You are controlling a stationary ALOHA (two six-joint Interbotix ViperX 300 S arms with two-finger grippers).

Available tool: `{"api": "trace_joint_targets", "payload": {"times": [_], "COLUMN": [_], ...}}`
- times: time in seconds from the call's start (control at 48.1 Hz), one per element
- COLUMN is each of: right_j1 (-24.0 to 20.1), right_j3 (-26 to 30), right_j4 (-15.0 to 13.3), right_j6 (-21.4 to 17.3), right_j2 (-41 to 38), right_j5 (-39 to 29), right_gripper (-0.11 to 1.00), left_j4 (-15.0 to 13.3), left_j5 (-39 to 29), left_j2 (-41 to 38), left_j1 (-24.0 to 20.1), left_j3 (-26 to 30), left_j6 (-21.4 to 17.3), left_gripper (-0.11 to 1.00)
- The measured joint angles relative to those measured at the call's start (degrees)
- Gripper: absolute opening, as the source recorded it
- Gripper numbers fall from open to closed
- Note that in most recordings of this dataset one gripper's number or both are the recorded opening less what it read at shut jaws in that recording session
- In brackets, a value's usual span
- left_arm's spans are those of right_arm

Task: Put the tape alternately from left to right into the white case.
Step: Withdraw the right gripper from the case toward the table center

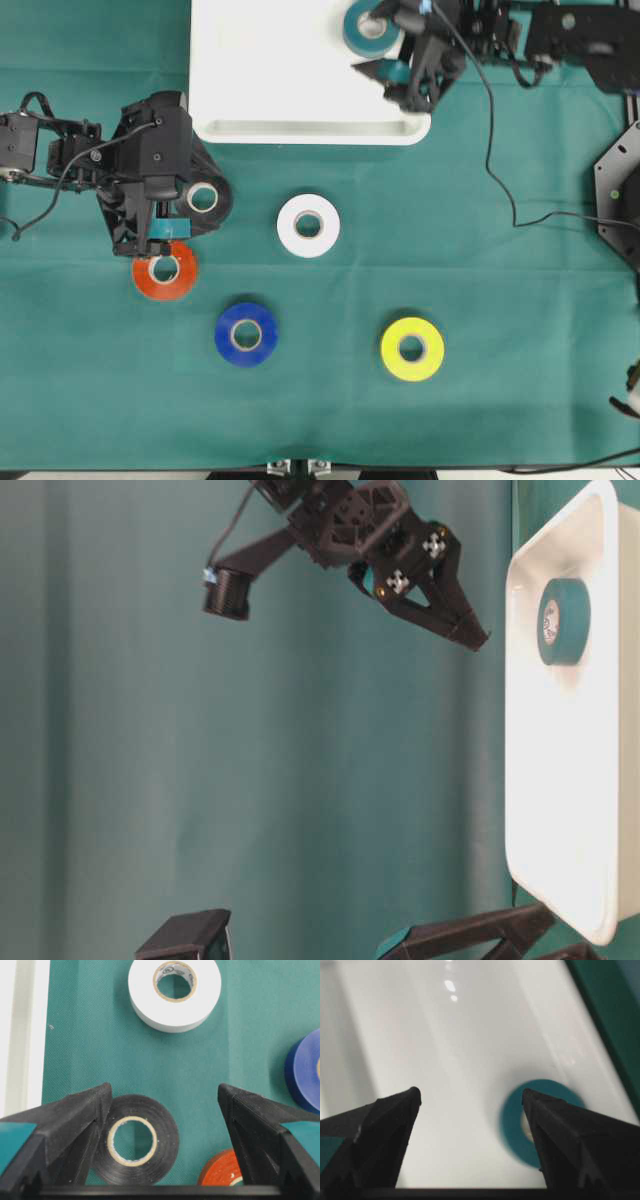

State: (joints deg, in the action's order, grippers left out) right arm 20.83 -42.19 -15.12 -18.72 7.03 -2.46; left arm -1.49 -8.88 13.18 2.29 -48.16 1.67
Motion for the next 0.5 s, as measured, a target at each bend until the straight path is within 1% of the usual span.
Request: {"api": "trace_joint_targets", "payload": {"times": [0.499], "right_j1": [-10.99], "right_j3": [-4.57], "right_j4": [-0.09], "right_j6": [-0.09], "right_j2": [5.71], "right_j5": [2.81], "right_gripper": [0.88], "left_j4": [-0.09], "left_j5": [0.00], "left_j2": [0.00], "left_j1": [0.00], "left_j3": [0.00], "left_j6": [0.00], "left_gripper": [0.82]}}
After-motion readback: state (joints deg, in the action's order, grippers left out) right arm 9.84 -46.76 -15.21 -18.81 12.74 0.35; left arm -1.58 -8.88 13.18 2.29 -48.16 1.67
